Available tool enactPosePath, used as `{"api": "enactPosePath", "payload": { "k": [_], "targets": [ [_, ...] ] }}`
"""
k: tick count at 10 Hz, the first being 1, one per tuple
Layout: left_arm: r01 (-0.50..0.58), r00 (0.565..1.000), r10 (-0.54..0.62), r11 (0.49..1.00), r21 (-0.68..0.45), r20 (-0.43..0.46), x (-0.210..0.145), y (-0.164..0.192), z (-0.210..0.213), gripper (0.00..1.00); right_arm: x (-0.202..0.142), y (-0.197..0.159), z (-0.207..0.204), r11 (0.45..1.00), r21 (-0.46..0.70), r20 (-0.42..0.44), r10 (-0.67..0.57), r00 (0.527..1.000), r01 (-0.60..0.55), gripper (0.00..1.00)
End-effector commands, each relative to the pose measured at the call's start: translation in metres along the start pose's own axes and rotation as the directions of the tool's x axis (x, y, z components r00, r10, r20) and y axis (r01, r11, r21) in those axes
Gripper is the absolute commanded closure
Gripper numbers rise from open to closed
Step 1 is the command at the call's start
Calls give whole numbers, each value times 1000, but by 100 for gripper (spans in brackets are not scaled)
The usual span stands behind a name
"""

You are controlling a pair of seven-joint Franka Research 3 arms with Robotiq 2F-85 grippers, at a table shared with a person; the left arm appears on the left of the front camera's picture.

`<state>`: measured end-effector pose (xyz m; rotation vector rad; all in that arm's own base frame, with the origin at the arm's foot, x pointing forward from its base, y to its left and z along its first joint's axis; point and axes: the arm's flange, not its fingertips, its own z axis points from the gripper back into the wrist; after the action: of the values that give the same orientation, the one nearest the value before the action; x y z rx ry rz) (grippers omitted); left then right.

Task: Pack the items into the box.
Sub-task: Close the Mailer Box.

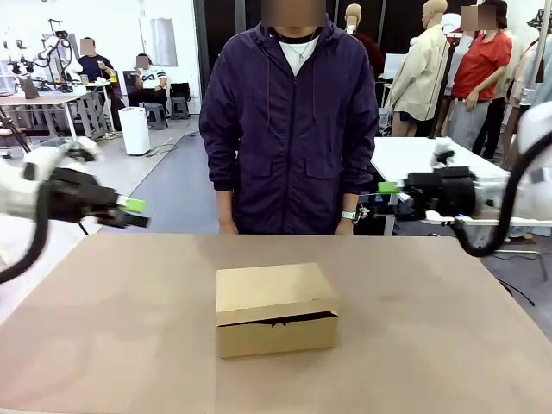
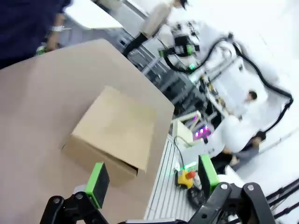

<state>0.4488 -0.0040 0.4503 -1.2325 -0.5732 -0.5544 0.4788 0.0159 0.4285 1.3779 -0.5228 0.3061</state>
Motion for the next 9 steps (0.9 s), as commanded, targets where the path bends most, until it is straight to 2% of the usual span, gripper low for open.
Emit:
{"api": "enactPosePath", "payload": {
  "k": [1,3,4,5,9],
  "targets": [
    [-156,981,143,983,96,134,-17,-15,51,0,-31,5,52,997,1,27,-83,996,83,0],
    [-198,967,182,977,78,179,-33,-2,85,0,-48,0,100,994,-56,114,-89,990,95,0],
    [-216,965,205,975,52,164,-34,13,84,0,-43,-12,98,987,-128,146,-79,986,98,0],
    [-186,970,166,977,101,175,-31,-3,92,0,-49,-9,93,993,-50,89,-98,991,103,0],
    [-186,970,166,977,101,175,-31,-3,92,0,-49,-9,93,993,-50,89,-98,991,103,0]
  ]
}}
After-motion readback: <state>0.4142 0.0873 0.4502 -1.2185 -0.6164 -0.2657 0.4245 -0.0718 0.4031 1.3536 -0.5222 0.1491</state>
